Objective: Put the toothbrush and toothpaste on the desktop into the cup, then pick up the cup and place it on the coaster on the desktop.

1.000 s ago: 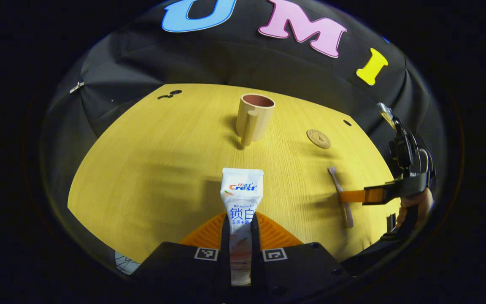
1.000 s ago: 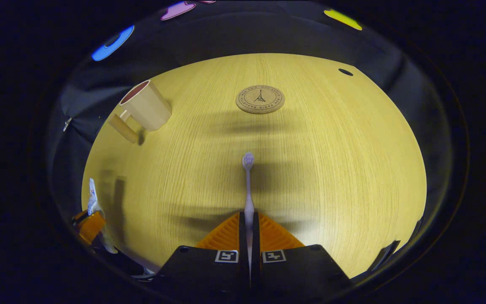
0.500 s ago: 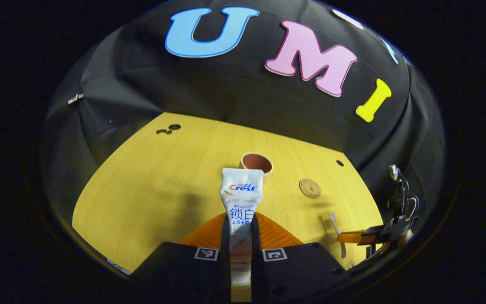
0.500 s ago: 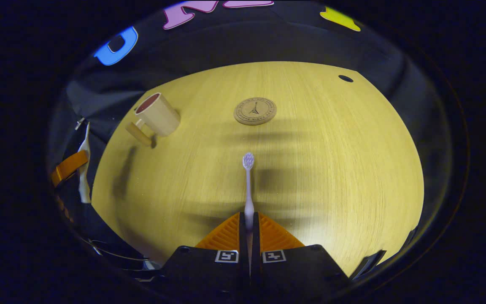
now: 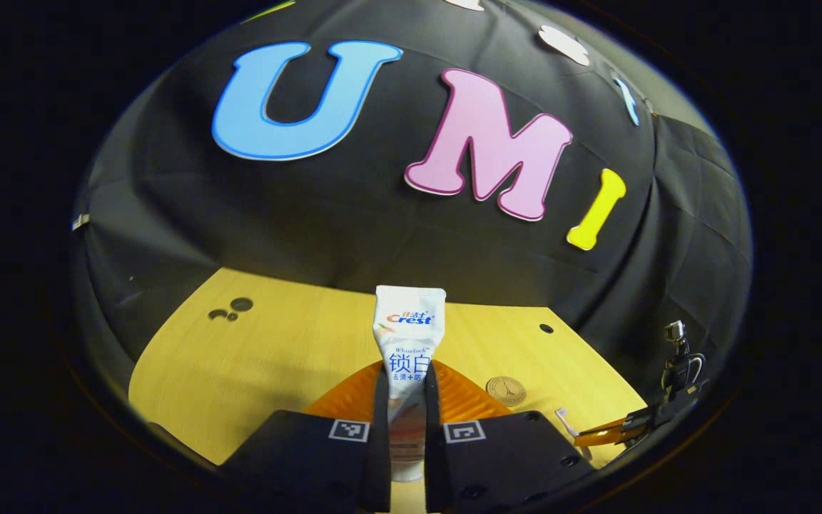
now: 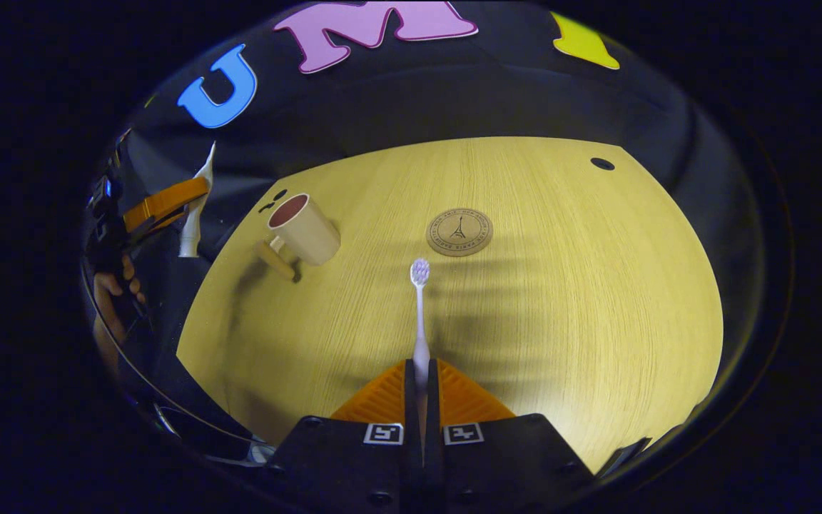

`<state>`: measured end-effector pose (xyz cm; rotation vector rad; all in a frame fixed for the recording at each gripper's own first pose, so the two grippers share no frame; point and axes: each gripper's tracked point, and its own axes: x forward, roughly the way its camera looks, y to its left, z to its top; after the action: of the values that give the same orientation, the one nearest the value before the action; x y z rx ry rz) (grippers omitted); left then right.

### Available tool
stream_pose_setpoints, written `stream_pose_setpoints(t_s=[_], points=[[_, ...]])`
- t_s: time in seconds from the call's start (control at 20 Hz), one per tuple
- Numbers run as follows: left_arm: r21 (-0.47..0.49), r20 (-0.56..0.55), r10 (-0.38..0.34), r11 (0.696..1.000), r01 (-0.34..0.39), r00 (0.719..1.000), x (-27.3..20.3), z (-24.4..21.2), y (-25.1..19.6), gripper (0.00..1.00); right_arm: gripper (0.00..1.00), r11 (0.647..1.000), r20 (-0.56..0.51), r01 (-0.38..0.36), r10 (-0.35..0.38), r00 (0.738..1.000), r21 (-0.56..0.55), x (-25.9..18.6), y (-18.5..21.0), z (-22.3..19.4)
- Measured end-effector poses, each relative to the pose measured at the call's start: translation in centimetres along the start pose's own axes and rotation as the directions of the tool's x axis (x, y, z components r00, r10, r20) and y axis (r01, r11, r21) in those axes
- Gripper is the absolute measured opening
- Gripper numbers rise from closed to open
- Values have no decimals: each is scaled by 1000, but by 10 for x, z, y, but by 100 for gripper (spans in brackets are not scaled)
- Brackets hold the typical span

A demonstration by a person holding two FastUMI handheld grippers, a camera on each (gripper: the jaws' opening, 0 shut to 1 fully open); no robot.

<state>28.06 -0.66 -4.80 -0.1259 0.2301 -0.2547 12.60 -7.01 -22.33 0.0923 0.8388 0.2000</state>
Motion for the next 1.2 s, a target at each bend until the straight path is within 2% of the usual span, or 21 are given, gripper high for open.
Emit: stream_pose_setpoints(t_s=[0.25,0.55,0.7,0.75,0.8,0.85,1.0,1.2], points=[[95,33,-128,988,125,991,51,11,-10,23,6,999,9,29,-29,1000,26,3,-9,3],[53,67,-244,969,241,967,98,2,-22,23,6,998,-15,63,-63,998,14,12,-21,0],[31,81,-260,966,258,962,109,-8,-18,23,6,998,-39,66,-65,997,18,16,-20,-8],[29,77,-260,966,258,963,112,-13,-15,19,6,998,-48,65,-64,997,21,19,-20,-11],[35,71,-256,967,254,964,115,-17,-13,19,6,997,-56,68,-66,996,23,24,-21,-14],[41,61,-256,966,254,965,119,-21,-14,24,6,997,-61,69,-68,996,26,27,-22,-16],[50,48,-265,964,262,963,115,-32,-11,27,6,997,-66,71,-69,995,28,30,-23,-16],[76,21,-220,973,218,975,108,-41,-5,36,6,997,-55,68,-66,996,41,28,-26,-11]])
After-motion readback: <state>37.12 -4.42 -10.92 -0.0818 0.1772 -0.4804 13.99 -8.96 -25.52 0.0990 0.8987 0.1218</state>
